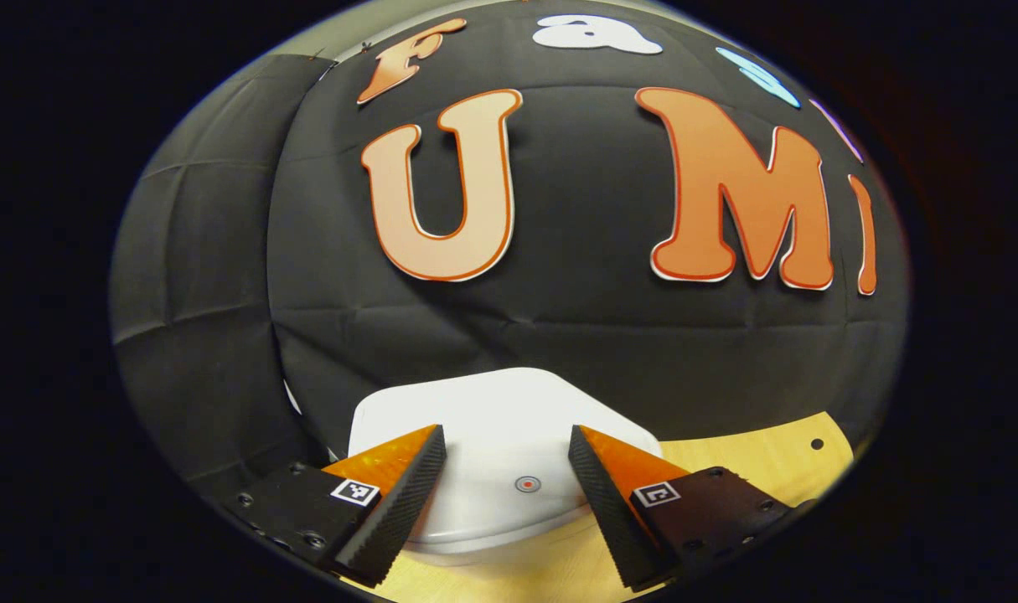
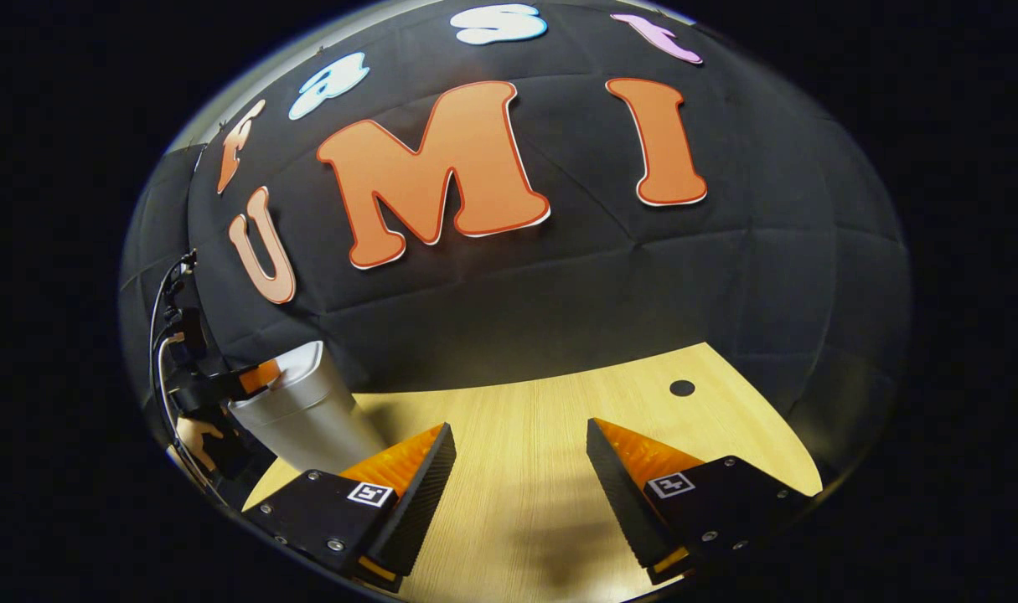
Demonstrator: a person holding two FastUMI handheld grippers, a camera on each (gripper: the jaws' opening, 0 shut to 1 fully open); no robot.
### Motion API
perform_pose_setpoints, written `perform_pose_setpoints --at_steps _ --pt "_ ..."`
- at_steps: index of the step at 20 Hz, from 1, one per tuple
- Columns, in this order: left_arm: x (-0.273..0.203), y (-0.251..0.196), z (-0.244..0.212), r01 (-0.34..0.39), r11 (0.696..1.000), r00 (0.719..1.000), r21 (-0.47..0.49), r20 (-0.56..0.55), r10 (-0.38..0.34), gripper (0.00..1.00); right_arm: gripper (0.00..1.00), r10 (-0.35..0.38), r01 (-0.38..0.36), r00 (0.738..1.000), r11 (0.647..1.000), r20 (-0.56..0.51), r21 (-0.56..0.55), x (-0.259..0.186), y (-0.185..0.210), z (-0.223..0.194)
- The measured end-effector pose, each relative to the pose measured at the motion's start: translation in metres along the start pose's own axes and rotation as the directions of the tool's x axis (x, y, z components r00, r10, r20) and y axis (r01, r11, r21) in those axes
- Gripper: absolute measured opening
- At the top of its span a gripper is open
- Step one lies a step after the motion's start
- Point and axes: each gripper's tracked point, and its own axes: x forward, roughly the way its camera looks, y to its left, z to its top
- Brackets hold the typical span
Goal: Press the lid of the desktop garbage bin to open it, pick up the crumpled paper on the desktop and throw it into the bin, then pick up the pop can on the desktop and drop it into the bin, and finally close the garbage bin lid.
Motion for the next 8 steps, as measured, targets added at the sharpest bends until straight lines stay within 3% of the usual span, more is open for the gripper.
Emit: perform_pose_setpoints --at_steps 3,8 --pt "-0.039 -0.036 0.025 0.093 0.995 0.995 -0.038 0.037 -0.092 0.92 0.94 -0.022 0.023 0.998 0.999 0.054 -0.030 -0.012 0.002 0.016" --pt "-0.097 -0.085 0.039 0.258 0.962 0.966 -0.091 0.056 -0.254 0.94 0.94 -0.060 0.079 0.983 0.991 0.171 -0.108 -0.039 0.006 0.037"
